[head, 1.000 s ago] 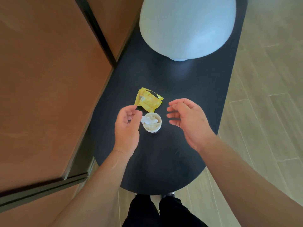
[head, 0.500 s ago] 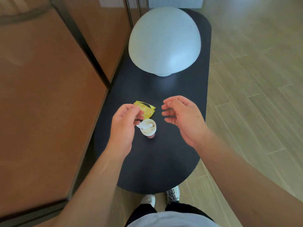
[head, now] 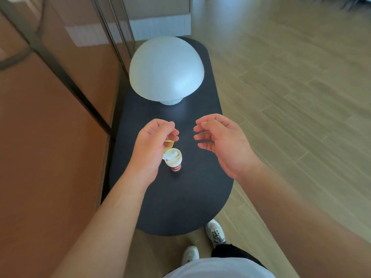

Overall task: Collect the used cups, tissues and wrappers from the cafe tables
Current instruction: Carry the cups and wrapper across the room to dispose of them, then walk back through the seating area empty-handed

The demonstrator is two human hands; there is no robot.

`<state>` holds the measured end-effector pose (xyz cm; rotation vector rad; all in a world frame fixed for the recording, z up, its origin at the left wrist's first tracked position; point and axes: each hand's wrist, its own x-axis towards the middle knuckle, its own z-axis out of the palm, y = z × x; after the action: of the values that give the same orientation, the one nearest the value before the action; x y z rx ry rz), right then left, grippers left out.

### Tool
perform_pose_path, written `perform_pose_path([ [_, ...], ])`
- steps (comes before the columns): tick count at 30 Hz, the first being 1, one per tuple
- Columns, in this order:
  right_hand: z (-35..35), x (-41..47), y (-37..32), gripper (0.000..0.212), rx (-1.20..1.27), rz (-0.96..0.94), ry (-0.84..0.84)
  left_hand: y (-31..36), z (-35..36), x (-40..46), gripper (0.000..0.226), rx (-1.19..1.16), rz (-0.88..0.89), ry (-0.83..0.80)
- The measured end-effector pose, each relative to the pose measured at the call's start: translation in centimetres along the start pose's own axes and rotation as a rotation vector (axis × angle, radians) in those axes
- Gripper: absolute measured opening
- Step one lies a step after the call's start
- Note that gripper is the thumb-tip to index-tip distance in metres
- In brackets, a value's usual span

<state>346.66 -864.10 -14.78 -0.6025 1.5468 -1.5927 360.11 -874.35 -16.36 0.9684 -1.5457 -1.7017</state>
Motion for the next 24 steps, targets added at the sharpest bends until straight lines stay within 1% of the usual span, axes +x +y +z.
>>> perform_pose_path([
  [5,-1.4,-3.9,-0.3,0.016,0.035,-0.041,0.119,0.3,1.7,-1.5,0.014,0.003,0.002,-0.144],
  [8,-3.0,-6.3,-0.4,0.016,0.055,-0.068,0.195,0.6,4.1,-2.1,0.013,-0.009,0.003,-0.235],
  [10,-4.4,-8.0,-0.3,0.015,0.075,-0.078,0.255,0.7,6.3,-2.9,0.017,-0.010,0.003,-0.307],
  [12,-6.0,-9.8,-0.2,0.015,0.092,-0.092,0.316,0.5,8.5,-4.0,0.019,-0.006,0.003,-0.381],
  [17,-11.0,-15.0,-0.2,0.016,0.163,-0.130,0.473,0.0,15.0,-7.4,0.014,-0.002,-0.013,-0.578],
  [24,-20.0,-24.4,-0.7,0.015,0.265,-0.228,0.671,0.1,26.6,-15.3,0.013,0.035,0.016,-0.861],
])
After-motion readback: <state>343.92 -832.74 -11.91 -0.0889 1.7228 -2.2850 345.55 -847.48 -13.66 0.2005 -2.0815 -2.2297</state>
